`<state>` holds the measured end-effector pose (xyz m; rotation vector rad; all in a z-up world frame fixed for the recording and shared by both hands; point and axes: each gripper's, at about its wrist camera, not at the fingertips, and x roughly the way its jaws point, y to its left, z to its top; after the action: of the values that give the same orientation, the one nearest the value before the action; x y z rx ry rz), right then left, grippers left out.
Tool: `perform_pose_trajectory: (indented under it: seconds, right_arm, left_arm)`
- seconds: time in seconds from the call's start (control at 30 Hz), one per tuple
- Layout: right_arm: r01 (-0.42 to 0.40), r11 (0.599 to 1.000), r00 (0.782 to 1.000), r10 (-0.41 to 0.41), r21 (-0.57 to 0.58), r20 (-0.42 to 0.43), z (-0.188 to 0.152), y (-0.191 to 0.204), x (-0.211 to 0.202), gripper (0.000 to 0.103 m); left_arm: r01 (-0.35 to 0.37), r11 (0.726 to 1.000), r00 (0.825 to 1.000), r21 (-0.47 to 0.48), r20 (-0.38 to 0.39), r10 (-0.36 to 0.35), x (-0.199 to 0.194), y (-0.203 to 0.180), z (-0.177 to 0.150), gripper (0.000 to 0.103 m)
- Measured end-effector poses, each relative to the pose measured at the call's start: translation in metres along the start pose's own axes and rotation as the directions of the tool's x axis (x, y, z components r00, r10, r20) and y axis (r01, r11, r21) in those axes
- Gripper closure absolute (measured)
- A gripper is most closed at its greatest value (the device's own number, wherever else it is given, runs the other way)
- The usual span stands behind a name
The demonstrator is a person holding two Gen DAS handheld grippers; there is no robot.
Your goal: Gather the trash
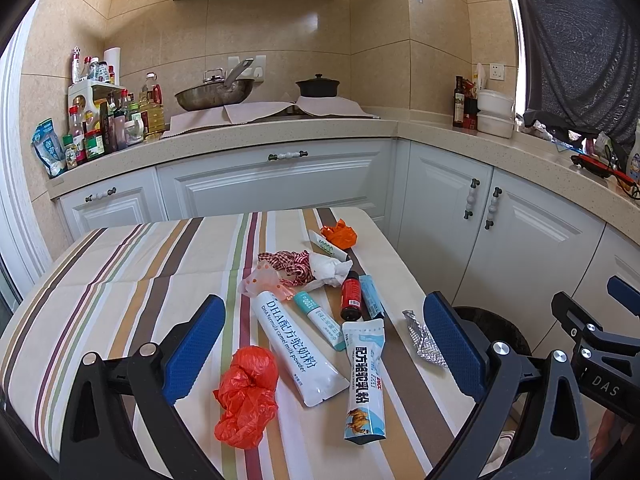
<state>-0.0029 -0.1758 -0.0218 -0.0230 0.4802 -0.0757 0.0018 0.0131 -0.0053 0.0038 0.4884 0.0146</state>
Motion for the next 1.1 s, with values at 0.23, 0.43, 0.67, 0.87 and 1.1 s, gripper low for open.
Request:
perform_pose_trajectory:
  seconds: [0.23,0.43,0.67,0.87,1.1]
  right_arm:
    - [0.0,1.0,1.0,0.0,0.001,0.002,-0.001,0.001,0.0,0.004]
    - [0.0,1.0,1.0,0.0,0.0,0.002,-0.001,0.0,0.0,0.004]
    - [-0.001,1.0,1.0,0.001,0.001,0.0,-0.001,0.001,0.001,0.004]
    - [-0.006,1.0,1.0,0.006,0.0,-0.008,-0.001,0.0,0.002,0.004]
    - [-0.033,0.999,0.999,0.033,-0.006,-0.025,-0.006,0.006,0.01,0.004]
  left_arm:
    - [0.0,1.0,1.0,0.0,-0.001,0.0,0.0,0.001,0.0,0.006]
    - [-0.001,1.0,1.0,0.0,-0.001,0.001,0.0,0.0,0.001,0.006]
    - [0.001,1.0,1.0,0.001,-0.006,-0.001,-0.001,0.002,0.0,0.006]
    - [-0.005,1.0,1.0,-0.004,-0.02,0.005,0.0,0.003,-0.004,0.006]
    - [-0.017,1.0,0.999,-0.005,-0.031,0.017,0.003,0.009,-0.007,0.006]
